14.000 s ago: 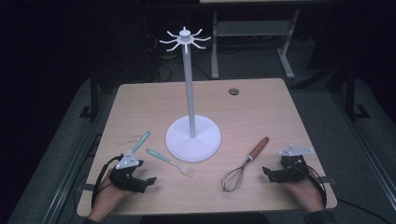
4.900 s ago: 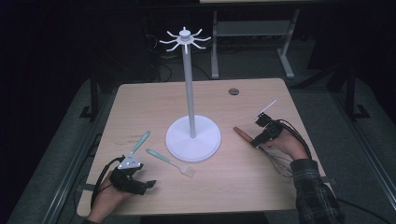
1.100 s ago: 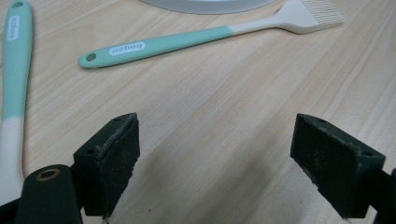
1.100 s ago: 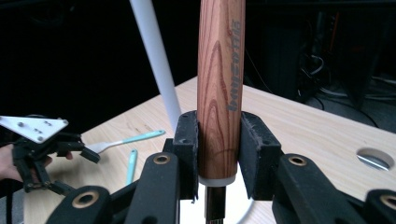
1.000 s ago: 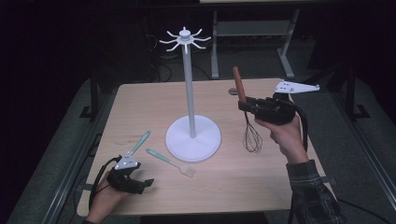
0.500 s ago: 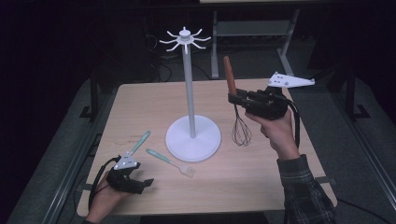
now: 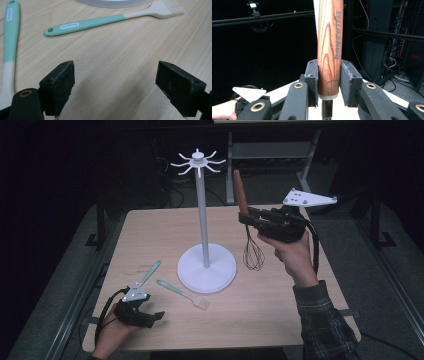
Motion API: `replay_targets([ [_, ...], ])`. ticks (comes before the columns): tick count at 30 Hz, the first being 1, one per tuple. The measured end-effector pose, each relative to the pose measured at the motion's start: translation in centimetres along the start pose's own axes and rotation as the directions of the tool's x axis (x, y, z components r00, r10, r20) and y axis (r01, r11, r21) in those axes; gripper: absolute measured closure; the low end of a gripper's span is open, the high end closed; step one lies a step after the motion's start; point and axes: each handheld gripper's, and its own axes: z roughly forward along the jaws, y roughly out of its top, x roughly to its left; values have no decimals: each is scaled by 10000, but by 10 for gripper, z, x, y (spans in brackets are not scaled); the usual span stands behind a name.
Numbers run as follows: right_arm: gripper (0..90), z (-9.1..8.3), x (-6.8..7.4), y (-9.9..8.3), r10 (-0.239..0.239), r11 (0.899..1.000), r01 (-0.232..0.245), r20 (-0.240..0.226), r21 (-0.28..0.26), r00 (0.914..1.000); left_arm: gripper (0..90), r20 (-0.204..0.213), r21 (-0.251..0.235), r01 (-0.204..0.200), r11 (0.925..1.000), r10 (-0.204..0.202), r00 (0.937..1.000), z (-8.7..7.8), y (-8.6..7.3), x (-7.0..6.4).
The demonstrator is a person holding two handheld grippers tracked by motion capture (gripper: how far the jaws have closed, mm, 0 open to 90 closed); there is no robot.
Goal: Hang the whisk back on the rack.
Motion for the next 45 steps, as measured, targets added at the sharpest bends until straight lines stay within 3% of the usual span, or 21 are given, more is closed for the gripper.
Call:
replay_targets([
  [13,705,17,12,18,-390,9992,390,-87,-13,9992,152,8,-35,3,10000,-3,10000,-1,0,1],
  [26,705,25,15,19,-517,9986,517,-6,111,9987,152,0,1,-1,10000,1,10000,-1,0,1],
  [45,705,31,11,18,-640,9975,618,674,345,9957,152,-13,10,65,10000,-65,10000,-2,0,1],
])
